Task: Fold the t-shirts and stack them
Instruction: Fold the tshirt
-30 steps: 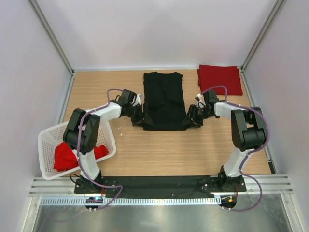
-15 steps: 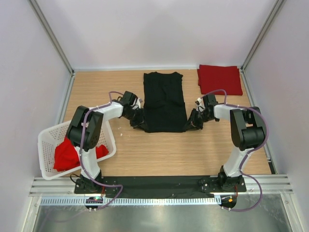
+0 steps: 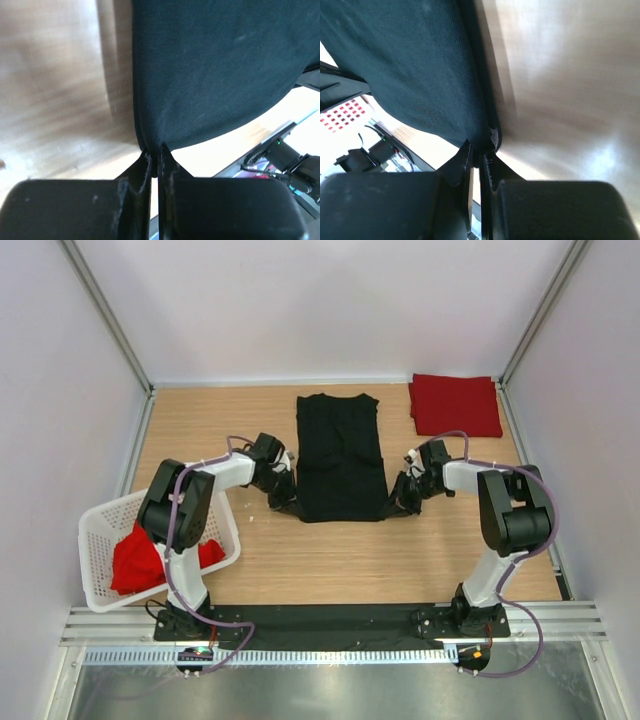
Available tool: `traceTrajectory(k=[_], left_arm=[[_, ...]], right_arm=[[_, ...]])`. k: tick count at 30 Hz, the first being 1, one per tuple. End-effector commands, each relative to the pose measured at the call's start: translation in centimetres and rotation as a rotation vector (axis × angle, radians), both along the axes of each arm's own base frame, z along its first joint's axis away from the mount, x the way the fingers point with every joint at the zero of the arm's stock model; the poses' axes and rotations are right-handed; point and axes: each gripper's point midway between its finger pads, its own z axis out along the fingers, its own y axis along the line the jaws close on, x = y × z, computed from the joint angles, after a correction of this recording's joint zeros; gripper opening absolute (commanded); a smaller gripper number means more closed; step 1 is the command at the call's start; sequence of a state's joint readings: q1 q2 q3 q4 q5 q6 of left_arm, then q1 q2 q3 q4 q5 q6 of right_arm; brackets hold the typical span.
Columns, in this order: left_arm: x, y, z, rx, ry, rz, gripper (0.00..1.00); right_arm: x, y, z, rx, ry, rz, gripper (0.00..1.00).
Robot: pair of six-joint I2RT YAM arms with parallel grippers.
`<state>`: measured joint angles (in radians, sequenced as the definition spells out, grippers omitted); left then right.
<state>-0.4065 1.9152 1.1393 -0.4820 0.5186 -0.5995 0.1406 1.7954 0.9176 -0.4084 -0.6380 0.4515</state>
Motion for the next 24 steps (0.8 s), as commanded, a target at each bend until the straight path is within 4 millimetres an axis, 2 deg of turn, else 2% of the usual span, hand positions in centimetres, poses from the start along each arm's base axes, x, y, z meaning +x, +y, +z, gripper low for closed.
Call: traceTrajectory(k=[1,3,4,6,7,8,10,11,12,13,15,16,17,18,19,21,22,23,24], left_arm=[[-5.0,3.3,-2.6,0.164,0.15,-0.014,0.0],[-6.5,3.7,-2.7,0.179,0.173,-0.012,0.0],[-7.1,3.7,-2.7,0.185,0.178,-0.016,0.0],[-8.6,3.9,-2.8,0.193,0.195,-0.024,0.01],[-9.2,3.8,-2.7,0.183,0.211,-0.022,0.01],[-9.6,3.8,-2.5,0.18,0.219,-0.025,0.03],[-10.4,4.1,-1.9,0.186,0.225,-0.024,0.14],[-10.4,4.4,-1.6,0.199,0.214,-0.02,0.2],[-10.0,4.5,-0.6,0.199,0.178,-0.016,0.3],[-10.1,4.7,0.2,0.213,0.174,-0.022,0.34],[-9.4,5.2,1.7,0.239,0.121,-0.048,0.44],[-9.0,5.4,2.3,0.253,0.108,-0.057,0.44],[-8.2,5.3,3.9,0.262,0.083,-0.08,0.44],[-7.7,5.4,4.6,0.27,0.064,-0.083,0.44],[-6.4,4.8,6.1,0.252,0.017,-0.086,0.45],[-5.3,3.9,7.5,0.213,-0.016,-0.086,0.43],[-4.8,3.4,7.8,0.195,-0.019,-0.086,0.42],[-3.8,2.4,8.6,0.154,-0.047,-0.08,0.41],[-3.7,1.3,9.1,0.097,-0.046,-0.086,0.4]], right_arm=[[-4.5,-1.4,-1.5,-0.126,0.101,0.019,0.03],[-5.8,-1.1,-0.9,-0.143,0.096,0.036,0.03],[-7.1,-1.3,-1.3,-0.165,0.127,0.025,0.02],[-8.0,-1.0,-0.7,-0.169,0.11,0.021,0.03],[-9.3,-1.2,-0.9,-0.173,0.138,0.008,0.04],[-9.4,-1.4,-0.4,-0.176,0.115,-0.001,0.07],[-10.6,-1.8,-0.1,-0.191,0.123,-0.002,0.11],[-10.7,-2.4,0.0,-0.223,0.106,0.001,0.23],[-10.4,-2.7,0.8,-0.235,0.073,-0.001,0.29],[-10.2,-2.9,1.5,-0.246,0.062,0.005,0.34],[-8.9,-3.1,3.3,-0.267,0.014,0.001,0.36],[-8.4,-3.1,3.9,-0.274,0.0,0.002,0.39],[-7.7,-3.1,4.5,-0.281,-0.023,0.007,0.41],[-6.2,-3.2,5.5,-0.3,-0.056,-0.003,0.44],[-5.4,-3.1,5.9,-0.3,-0.075,-0.004,0.43],[-3.7,-2.2,7.0,-0.263,-0.108,-0.002,0.43],[-2.8,-1.6,6.8,-0.241,-0.105,-0.006,0.4],[-2.1,-1.1,6.9,-0.216,-0.102,-0.02,0.38],[-0.9,-0.2,7.5,-0.17,-0.129,-0.025,0.36]])
